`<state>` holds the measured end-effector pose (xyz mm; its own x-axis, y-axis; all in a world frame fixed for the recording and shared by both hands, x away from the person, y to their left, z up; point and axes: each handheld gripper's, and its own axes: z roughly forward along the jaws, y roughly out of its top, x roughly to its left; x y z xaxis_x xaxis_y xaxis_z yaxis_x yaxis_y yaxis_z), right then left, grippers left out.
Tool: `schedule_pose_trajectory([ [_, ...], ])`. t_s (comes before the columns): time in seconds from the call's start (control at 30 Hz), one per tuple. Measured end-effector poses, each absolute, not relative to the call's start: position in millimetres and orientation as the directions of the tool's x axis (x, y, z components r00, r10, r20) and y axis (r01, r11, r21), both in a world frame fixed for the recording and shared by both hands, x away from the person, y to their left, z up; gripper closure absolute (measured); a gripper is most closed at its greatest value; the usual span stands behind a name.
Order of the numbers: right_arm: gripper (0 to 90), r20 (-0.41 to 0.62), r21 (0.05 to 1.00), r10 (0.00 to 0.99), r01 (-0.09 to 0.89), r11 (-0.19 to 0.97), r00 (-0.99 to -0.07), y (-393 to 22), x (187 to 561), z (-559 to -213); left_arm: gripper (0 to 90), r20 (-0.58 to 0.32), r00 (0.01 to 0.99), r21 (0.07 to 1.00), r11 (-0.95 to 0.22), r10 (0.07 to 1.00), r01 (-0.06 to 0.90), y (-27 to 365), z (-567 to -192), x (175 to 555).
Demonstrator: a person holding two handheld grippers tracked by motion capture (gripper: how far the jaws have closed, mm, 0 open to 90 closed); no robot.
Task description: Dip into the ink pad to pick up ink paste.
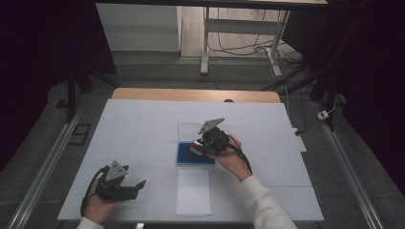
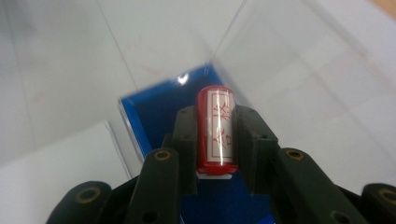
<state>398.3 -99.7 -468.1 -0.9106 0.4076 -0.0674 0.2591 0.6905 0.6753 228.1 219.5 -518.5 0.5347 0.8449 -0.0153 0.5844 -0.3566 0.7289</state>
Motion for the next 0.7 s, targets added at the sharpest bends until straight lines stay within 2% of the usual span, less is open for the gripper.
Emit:
schedule_pose_trajectory([
  [0.2,70.4,-0.069,0.706,0.413,0.248,0.663,-0.908,-107.4,391.9,-453.3,16.8,-0.015,0.530,0.733,-0.352,0.848,0.583,219.5,-517.8,227.5],
  [0.7,70.4,-0.054,0.723,0.405,0.244,0.646,-0.913,-112.1,386.4,-447.0,16.8,-0.014,0.530,0.732,-0.352,0.848,0.583,219.6,-518.1,227.7],
])
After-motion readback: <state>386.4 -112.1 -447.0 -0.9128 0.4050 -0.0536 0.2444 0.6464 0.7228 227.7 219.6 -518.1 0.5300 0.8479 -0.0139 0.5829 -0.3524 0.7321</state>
